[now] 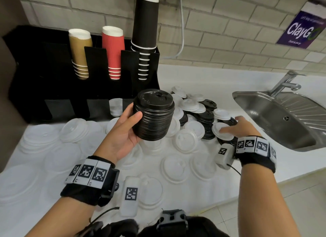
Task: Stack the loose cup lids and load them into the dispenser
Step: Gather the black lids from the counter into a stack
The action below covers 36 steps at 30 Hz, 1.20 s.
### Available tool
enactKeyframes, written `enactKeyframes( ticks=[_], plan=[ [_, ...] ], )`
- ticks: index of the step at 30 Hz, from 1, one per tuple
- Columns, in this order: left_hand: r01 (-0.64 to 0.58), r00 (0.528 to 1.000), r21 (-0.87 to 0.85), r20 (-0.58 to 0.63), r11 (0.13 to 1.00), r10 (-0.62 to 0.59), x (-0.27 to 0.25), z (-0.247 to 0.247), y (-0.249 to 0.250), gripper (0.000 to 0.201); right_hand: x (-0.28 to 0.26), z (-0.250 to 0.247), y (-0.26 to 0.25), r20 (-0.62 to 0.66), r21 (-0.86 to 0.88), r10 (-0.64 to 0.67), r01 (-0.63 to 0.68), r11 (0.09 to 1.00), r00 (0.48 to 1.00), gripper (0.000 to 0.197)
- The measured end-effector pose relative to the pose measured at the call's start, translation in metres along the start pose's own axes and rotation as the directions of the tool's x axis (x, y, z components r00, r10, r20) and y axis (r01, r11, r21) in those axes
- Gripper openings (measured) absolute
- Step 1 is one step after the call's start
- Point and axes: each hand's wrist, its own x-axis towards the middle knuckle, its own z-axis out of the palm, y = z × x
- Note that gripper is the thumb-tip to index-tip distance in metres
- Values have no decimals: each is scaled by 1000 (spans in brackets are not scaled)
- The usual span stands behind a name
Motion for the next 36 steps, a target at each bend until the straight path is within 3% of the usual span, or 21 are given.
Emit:
enactKeyframes(
  ticks=[5,12,17,20,23,26,29,31,33,34,36],
  plan=[
    [-11,1000,19,19,1000,11,2,5,0,82,19,9,11,122,-217,50,-22,976,991,97],
    [-14,1000,15,4,1000,14,1,8,-1,67,15,19,7,155,-326,-4,55,944,988,91],
    [-12,1000,16,-4,1000,12,-1,9,-2,49,5,22,12,44,-450,-38,53,891,998,81],
    [-8,1000,13,-2,1000,8,-2,10,-2,43,9,23,15,-41,-483,0,-20,875,999,73],
    [-9,1000,29,5,1000,9,-4,12,-3,50,14,27,17,-182,-455,50,-129,881,982,62],
    [0,1000,35,6,999,0,-5,13,-2,63,18,24,16,-289,-392,122,-233,890,950,64],
    [5,1000,27,4,1000,-5,-6,13,-1,65,20,16,10,-360,-309,129,-249,918,924,66],
    [6,1000,25,-3,1000,-6,-5,12,-2,62,16,10,0,-391,-217,76,-172,961,917,72],
    [10,1000,30,6,1000,-10,-5,12,-2,66,9,5,-15,-396,-56,-67,48,997,916,75],
    [14,1000,37,16,999,-15,-5,12,-3,76,3,4,-24,-367,58,-180,216,975,912,73],
    [15,999,44,32,999,-17,-4,13,-4,94,-15,4,-43,-276,375,-408,488,788,870,64]
  ],
)
